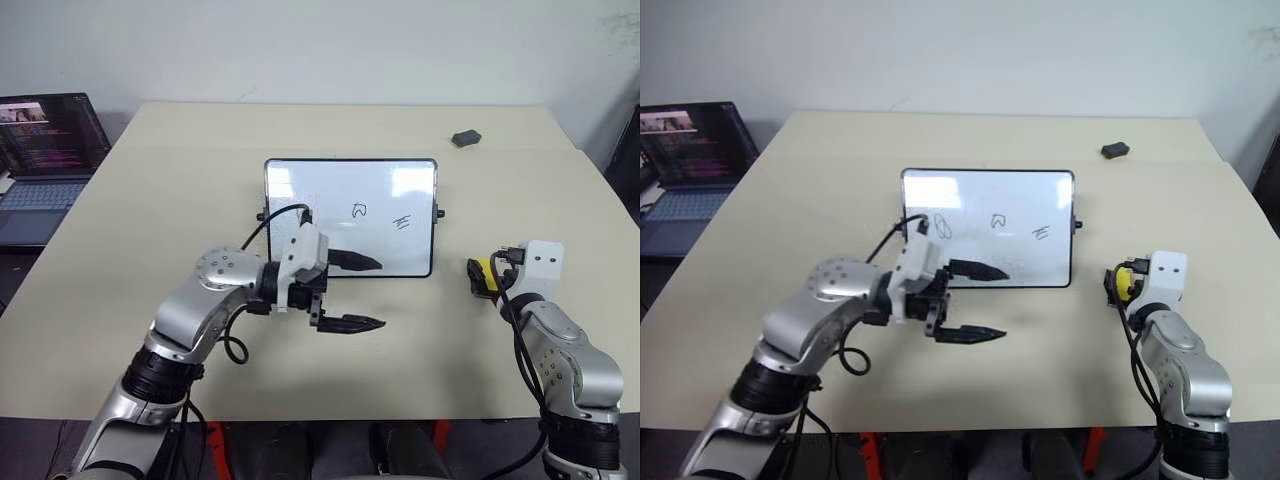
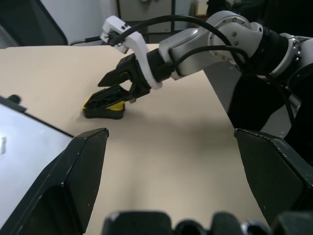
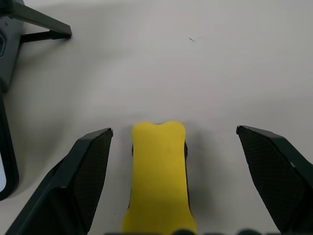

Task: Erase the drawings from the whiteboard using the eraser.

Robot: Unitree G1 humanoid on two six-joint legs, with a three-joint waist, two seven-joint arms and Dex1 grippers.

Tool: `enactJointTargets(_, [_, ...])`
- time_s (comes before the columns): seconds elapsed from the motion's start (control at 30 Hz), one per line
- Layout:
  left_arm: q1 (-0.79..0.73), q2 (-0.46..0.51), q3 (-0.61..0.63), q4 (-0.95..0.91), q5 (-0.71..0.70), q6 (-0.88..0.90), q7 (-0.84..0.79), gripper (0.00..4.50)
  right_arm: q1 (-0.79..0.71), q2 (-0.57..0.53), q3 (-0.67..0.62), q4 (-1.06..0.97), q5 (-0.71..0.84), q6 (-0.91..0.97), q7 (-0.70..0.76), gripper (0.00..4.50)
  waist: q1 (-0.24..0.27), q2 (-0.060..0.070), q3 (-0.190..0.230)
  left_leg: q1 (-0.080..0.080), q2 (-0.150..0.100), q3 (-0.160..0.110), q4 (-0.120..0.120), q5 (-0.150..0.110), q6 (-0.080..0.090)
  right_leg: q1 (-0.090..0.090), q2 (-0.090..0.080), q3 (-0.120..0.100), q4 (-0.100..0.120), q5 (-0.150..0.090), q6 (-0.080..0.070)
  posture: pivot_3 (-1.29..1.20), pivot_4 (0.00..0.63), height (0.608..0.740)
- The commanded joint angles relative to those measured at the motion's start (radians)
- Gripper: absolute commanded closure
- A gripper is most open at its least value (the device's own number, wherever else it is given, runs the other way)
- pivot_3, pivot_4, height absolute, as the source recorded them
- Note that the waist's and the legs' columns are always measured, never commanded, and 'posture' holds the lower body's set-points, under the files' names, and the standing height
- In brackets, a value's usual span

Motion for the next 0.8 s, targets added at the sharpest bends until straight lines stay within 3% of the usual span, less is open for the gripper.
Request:
enactJointTargets(0.03, [-0.007,0.007,0.012,-0.007,0.012,-0.025,-0.007,0.00,-0.022,0.001,-0.021,-0.003,-0.001,-0.018,0.010,0.06,0.000,0.000,0.000,0.000,0.000,0.000,0.000,0.000,0.000,0.000,0.000,0.000,0.000,0.000,0.000,0.00,0.150,0.740])
enactJointTargets(0.53, [0.015,0.019,0.028,-0.023,0.022,-0.017,0.015,0.00,-0.078,-0.002,-0.003,0.108,-0.046,-0.046,0.042,0.06,0.001,0.000,0.000,0.000,0.000,0.000,0.000,0.000,0.000,0.000,0.000,0.000,0.000,0.000,0.000,0.00,0.150,0.740])
enactJointTargets(0.8, [0.030,0.022,0.021,-0.038,0.022,-0.012,0.033,0.00,-0.084,0.007,0.007,0.128,-0.058,-0.049,0.053,2.73,0.002,0.000,0.000,0.000,0.000,0.000,0.000,0.000,0.000,0.000,0.000,0.000,0.000,0.000,0.000,0.00,0.150,0.740])
